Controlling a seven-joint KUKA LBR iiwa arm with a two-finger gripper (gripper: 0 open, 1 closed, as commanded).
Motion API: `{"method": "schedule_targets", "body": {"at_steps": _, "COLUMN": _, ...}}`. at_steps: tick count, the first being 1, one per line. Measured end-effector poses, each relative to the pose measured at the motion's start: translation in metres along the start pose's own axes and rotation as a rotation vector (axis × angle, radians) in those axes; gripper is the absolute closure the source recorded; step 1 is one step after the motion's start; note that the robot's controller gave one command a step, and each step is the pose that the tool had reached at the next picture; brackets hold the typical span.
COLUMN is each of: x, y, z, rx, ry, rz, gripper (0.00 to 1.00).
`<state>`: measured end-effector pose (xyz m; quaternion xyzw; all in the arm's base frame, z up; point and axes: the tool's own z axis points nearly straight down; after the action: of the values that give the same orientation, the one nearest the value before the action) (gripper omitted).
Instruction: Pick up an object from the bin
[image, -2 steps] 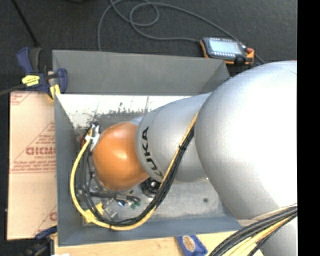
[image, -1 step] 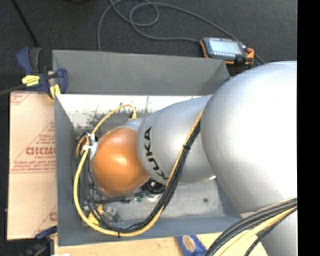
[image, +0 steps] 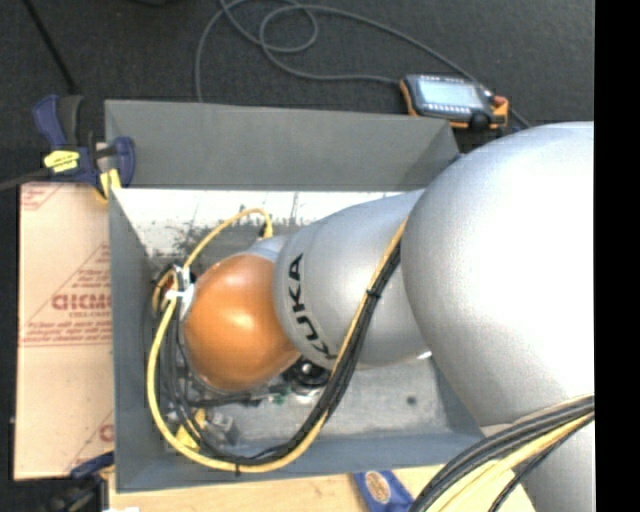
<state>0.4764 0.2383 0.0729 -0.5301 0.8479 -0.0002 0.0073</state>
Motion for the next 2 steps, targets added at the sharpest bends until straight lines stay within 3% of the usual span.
{"method": "schedule_targets", "body": {"at_steps": 2, "x": 0.0007, "y": 0.0005, "z": -0.0081, "rx": -0.005, "ry": 0.007, "rz": 0.002, "gripper": 1.0}}
